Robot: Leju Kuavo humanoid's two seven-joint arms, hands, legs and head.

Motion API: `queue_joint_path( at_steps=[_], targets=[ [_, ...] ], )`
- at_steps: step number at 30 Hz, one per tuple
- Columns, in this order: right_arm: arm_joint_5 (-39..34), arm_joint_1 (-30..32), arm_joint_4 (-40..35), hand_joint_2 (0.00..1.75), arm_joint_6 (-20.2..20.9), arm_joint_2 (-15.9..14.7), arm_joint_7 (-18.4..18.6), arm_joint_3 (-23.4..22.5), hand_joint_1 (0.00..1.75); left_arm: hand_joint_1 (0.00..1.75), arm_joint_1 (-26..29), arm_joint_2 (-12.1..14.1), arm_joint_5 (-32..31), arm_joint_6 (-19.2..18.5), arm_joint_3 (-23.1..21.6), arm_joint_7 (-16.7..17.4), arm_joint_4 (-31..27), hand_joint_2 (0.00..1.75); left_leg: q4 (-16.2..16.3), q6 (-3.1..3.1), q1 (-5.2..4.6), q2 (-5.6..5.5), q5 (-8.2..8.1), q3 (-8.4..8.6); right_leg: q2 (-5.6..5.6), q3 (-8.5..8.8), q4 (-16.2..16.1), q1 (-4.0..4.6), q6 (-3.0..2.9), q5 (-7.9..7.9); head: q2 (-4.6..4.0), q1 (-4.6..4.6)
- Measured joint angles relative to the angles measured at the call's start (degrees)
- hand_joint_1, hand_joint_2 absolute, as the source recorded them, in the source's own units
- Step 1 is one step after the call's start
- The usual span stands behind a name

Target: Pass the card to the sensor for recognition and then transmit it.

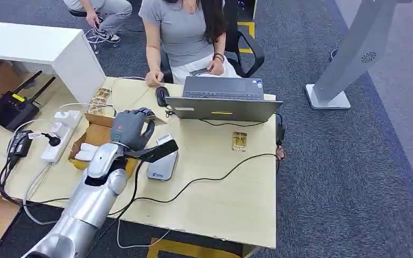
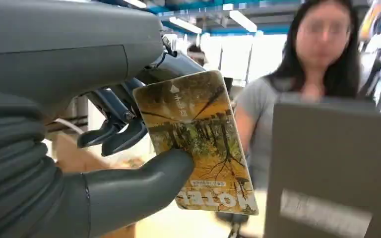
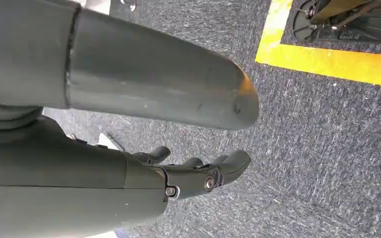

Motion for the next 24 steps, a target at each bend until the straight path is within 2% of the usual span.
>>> queue_joint_path(
  at_steps=[4, 10, 16, 24],
  targets=[
    [1.4, 0.0, 0.0, 0.00, 0.3, 0.0, -0.9, 0.0, 0.00, 1.75, -1.5, 0.5, -1.0, -2.6, -1.1, 1.2, 4.5, 1.75, 0.0, 0.00, 0.00, 0.03, 0.00, 0.00, 0.02, -0.01, 0.0, 0.00, 0.00, 0.00, 0.00, 0.00],
    [2.1, -0.1, 0.0, 0.00, 0.4, 0.0, -1.3, 0.0, 0.00, 1.75, -2.9, 1.0, -1.3, -4.0, -2.0, 1.5, 10.9, 1.75, 0.0, 0.00, 0.00, 0.02, 0.00, 0.01, 0.02, -0.01, 0.0, 0.00, 0.00, 0.00, 0.00, -0.02],
    [3.1, -0.1, 0.0, 0.00, 0.9, 0.0, -0.8, 0.0, 0.00, 1.75, -3.9, 1.1, -0.7, -6.1, -2.4, 1.5, 14.6, 1.75, 0.0, 0.00, 0.00, 0.03, 0.00, 0.00, 0.03, -0.01, 0.0, 0.00, 0.00, 0.00, 0.00, -0.02],
    [4.0, -0.2, 0.0, 0.00, 1.6, 0.0, -0.4, 0.0, 0.00, 1.75, -3.9, 1.3, -0.2, -6.3, -2.9, 1.5, 17.8, 1.75, 0.0, 0.00, 0.00, 0.02, 0.00, 0.01, 0.02, 0.00, 0.0, 0.00, 0.00, 0.00, 0.00, -0.02]
  ],
)
